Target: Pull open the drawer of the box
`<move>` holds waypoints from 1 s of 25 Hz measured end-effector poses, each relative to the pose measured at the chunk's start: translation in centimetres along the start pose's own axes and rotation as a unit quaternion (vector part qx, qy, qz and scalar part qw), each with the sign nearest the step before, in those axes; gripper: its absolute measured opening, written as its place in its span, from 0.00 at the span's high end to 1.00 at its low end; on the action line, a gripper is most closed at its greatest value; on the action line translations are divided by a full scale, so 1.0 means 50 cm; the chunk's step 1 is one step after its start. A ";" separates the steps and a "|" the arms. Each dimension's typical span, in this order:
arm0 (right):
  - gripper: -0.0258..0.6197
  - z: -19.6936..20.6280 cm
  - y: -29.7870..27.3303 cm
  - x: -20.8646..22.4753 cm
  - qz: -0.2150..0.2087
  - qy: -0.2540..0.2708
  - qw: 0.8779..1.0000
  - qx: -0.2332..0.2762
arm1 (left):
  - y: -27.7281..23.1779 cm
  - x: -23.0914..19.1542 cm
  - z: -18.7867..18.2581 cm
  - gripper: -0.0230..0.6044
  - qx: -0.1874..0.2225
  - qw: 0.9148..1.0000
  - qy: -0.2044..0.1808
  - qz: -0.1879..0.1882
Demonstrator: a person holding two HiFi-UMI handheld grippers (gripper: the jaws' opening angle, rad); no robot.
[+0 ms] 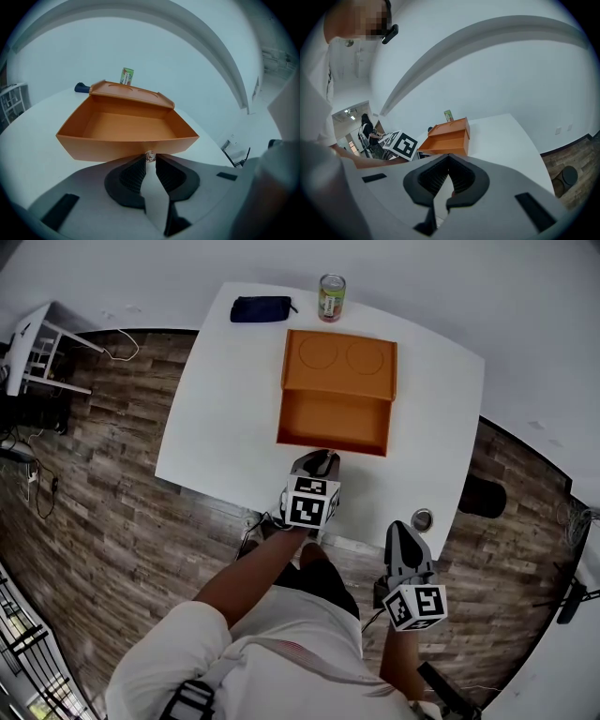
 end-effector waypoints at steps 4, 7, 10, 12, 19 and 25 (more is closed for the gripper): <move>0.96 0.001 0.001 -0.004 -0.004 0.000 1.000 0.003 | 0.002 -0.001 -0.003 0.84 0.001 1.000 -0.008 0.003; 0.96 -0.001 0.000 -0.006 -0.010 0.000 1.000 0.007 | 0.014 -0.005 -0.008 0.83 0.008 1.000 -0.007 0.004; 0.96 -0.011 -0.003 -0.010 -0.022 0.001 1.000 0.013 | 0.043 -0.008 -0.012 0.82 0.008 1.000 -0.008 -0.005; 0.96 -0.023 -0.003 -0.016 -0.032 0.004 0.999 0.019 | 0.078 -0.006 -0.022 0.82 0.019 1.000 -0.012 -0.012; 0.96 -0.077 -0.002 -0.063 -0.066 0.022 0.996 0.053 | 0.244 -0.020 -0.123 0.89 0.124 0.991 -0.047 -0.016; 0.96 -0.099 0.022 -0.121 -0.069 0.033 0.993 0.088 | 0.386 -0.051 -0.173 0.95 0.189 0.979 -0.077 -0.022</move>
Point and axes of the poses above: the fingertips, and each gripper's own axes: y backward along the fingers, x to its right, z out of its underside, the point moved 7 cm from there along y, backward along the fingers, and after that the axes turned 10 degrees about -y, right-handed, at the moved point
